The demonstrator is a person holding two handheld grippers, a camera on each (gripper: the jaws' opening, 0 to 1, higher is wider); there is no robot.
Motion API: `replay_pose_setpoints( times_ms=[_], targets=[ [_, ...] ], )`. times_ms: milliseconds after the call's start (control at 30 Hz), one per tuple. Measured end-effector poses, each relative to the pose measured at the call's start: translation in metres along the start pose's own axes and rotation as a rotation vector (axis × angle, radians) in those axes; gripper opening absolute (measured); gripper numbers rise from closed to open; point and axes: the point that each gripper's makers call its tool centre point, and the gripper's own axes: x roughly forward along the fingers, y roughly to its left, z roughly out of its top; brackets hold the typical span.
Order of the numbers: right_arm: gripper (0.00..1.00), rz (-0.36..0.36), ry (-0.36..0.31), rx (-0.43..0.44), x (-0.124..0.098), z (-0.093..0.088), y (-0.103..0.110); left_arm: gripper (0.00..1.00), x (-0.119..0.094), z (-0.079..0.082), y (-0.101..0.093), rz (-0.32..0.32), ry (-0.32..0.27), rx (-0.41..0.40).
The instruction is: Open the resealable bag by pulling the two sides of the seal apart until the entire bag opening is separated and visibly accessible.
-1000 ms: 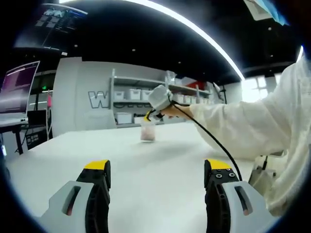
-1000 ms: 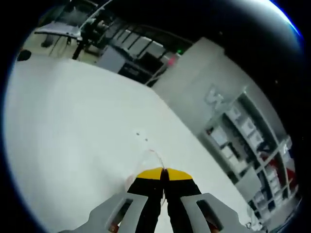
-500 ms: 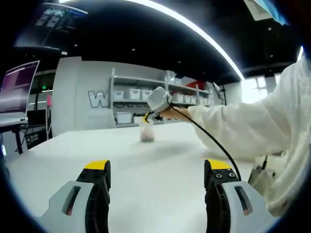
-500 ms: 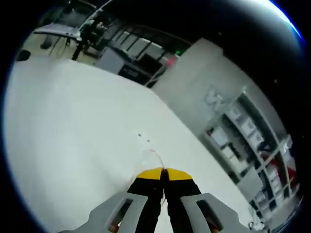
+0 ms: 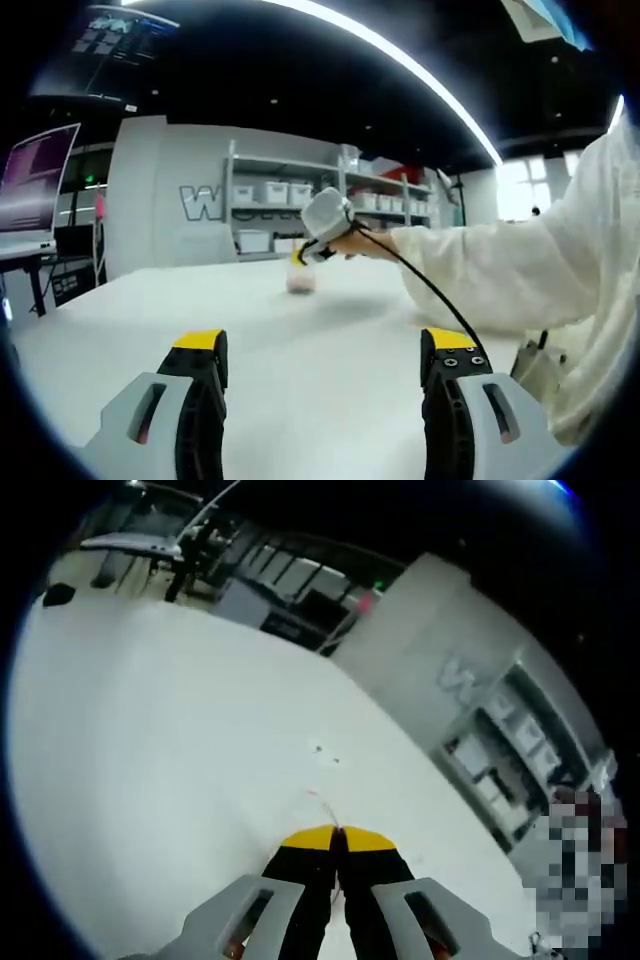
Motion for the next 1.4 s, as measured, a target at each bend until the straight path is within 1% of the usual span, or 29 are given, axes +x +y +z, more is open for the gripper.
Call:
replay_pose_setpoints(
  times_ms=[200,267,333,433,533,633,733,1033,1200,1300,1400],
  targets=[
    [0.0,0.044,-0.006,0.035,-0.003,-0.001,0.013,0.78,0.001,0.0,0.0,-0.001,0.0,-0.001],
    [0.0,0.073,0.009,0.027,-0.006,-0.004,0.022,0.78,0.001,-0.001,0.0,-0.002,0.0,-0.001],
    [0.0,0.084,0.02,0.005,-0.009,-0.006,0.029,0.78,0.0,-0.001,0.0,-0.001,0.0,-0.002],
    [0.0,0.096,0.024,-0.005,-0.01,-0.008,0.034,0.78,0.0,-0.002,0.0,-0.001,0.0,-0.004],
    [0.0,0.116,0.023,0.004,-0.011,-0.01,0.04,0.78,-0.001,-0.001,-0.001,-0.003,-0.002,-0.003],
    [0.0,0.145,0.023,0.031,-0.011,-0.011,0.047,0.78,-0.003,-0.001,-0.002,-0.004,-0.005,-0.002],
    [0.0,0.157,0.019,0.027,-0.013,-0.011,0.052,0.78,-0.004,-0.002,0.0,0.001,-0.005,-0.004],
    [0.0,0.157,-0.003,0.024,-0.014,-0.01,0.05,0.78,-0.004,-0.003,-0.002,-0.004,-0.004,-0.007],
    [0.0,0.152,-0.036,0.033,-0.017,-0.008,0.049,0.78,-0.004,-0.003,-0.002,-0.001,-0.004,-0.008],
    [0.06,0.149,-0.072,0.038,-0.019,-0.003,0.047,0.78,-0.004,-0.003,-0.001,0.001,-0.005,-0.008],
    [0.12,0.145,-0.088,0.052,-0.022,-0.002,0.047,0.78,-0.004,-0.002,-0.001,-0.001,-0.007,-0.008]
  ],
)
